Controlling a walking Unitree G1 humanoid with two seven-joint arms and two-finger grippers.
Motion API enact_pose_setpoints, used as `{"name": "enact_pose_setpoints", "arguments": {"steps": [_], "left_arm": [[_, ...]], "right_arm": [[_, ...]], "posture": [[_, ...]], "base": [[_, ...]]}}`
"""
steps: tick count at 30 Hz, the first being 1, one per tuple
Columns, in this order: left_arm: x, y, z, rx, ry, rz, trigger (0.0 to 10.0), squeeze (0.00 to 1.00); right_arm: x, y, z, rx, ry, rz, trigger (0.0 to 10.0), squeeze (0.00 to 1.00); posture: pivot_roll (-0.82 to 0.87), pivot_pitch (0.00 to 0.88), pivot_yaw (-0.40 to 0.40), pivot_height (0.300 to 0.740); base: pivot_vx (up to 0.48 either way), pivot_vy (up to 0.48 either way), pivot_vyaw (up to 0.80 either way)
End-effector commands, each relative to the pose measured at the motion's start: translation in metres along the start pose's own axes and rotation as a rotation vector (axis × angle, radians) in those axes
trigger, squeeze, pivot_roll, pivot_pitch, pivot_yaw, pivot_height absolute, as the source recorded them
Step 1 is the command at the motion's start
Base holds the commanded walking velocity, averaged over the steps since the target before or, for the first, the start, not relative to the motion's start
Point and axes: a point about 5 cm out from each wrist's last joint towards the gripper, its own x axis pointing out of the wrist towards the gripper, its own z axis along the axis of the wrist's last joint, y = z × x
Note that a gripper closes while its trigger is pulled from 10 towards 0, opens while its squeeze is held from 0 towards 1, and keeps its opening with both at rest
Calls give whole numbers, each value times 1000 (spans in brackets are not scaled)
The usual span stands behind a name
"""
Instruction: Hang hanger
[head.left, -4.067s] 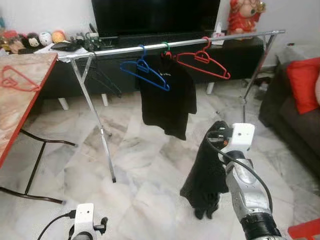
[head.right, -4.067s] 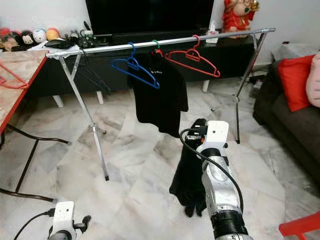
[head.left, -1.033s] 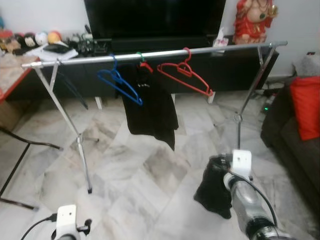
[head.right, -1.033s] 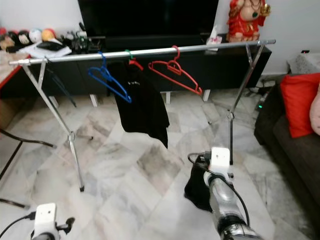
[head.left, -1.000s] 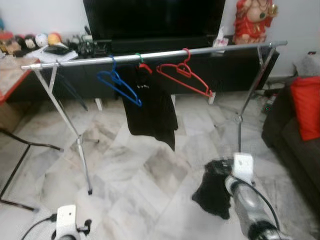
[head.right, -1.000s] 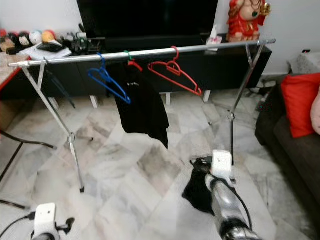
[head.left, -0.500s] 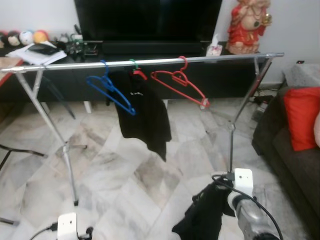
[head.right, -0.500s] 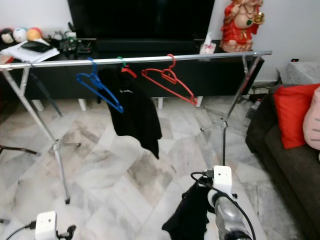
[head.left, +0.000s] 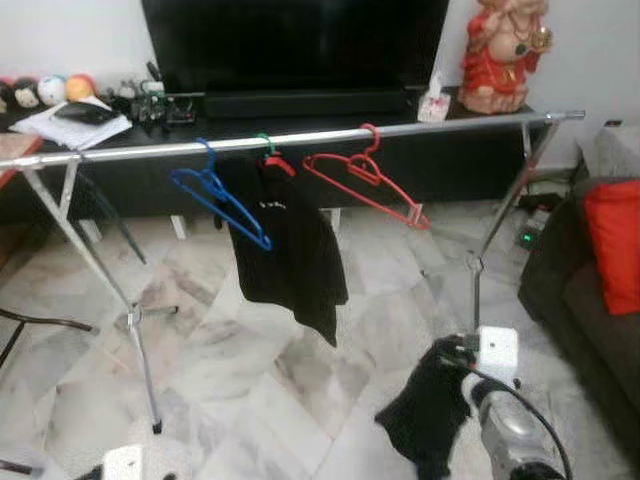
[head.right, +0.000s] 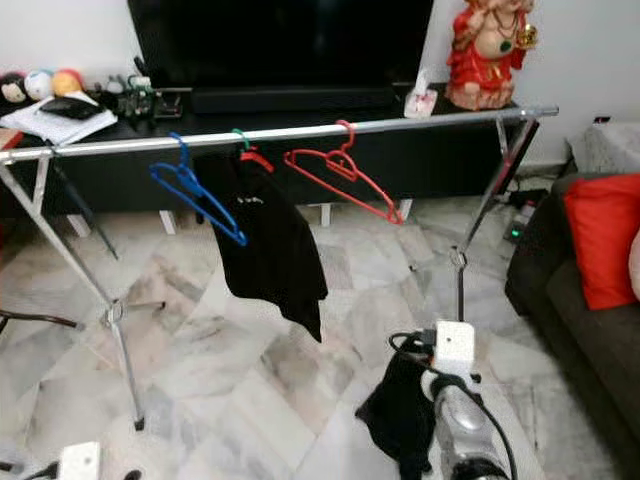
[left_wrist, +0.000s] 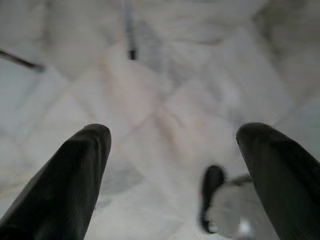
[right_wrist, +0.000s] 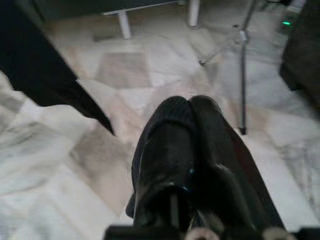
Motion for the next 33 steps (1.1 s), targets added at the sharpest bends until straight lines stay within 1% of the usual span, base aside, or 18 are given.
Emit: {"name": "enact_pose_setpoints", "arguments": {"steps": [1, 2, 4, 7, 10, 12, 16, 19, 21, 23, 29, 33], "left_arm": [[-1, 13, 0, 4, -1, 28, 10000, 0], [-1, 14, 0, 5, -2, 29, 10000, 0], [-2, 23, 2, 19, -8, 41, 10000, 0], [-2, 28, 2, 30, -7, 45, 10000, 0], [-2, 30, 3, 36, -8, 48, 10000, 0], [-2, 29, 4, 37, -12, 46, 10000, 0], [0, 20, 7, 30, -14, 34, 10000, 0], [2, 12, 8, 32, -16, 11, 10000, 0], [2, 10, 8, 29, -13, 9, 10000, 0], [2, 12, 8, 12, -12, 18, 10000, 0], [0, 11, 2, 18, 0, 15, 10000, 0], [0, 10, 1, 20, 5, 11, 10000, 0]], "right_arm": [[6, 9, 13, 6, -62, 17, 10000, 0], [6, 9, 13, 6, -61, 17, 10000, 0], [5, 16, 10, 16, -61, 29, 10000, 0], [4, 20, 5, 21, -46, 32, 10000, 0], [4, 19, 6, 28, -48, 23, 10000, 0], [5, 17, 9, 25, -60, 29, 10000, 0], [8, 10, 18, 7, -79, 33, 10000, 0], [10, 2, 24, 41, -91, -6, 10000, 0], [10, 2, 25, 35, -89, -8, 10000, 0], [12, 5, 26, 34, -87, -3, 10000, 0], [15, 10, 33, 4, -105, 33, 10000, 0], [15, 10, 34, 0, -108, 36, 10000, 0]], "posture": [[64, 0, -25, 716], [64, 0, -25, 716], [76, 0, -5, 716], [64, 0, 6, 716], [41, 0, 0, 716], [36, 0, -1, 716], [31, 0, -1, 716], [60, 0, -8, 716], [72, 0, -17, 716], [71, 0, -29, 716], [50, 0, -32, 716], [35, 0, -36, 716]], "base": [[259, 0, 0], [259, 0, 0], [257, 0, 0], [259, 0, 0], [256, 0, 0], [255, 0, 0], [257, 0, 0], [254, 0, 0], [253, 0, 0], [253, 0, 0], [252, 0, 0], [251, 0, 0]]}}
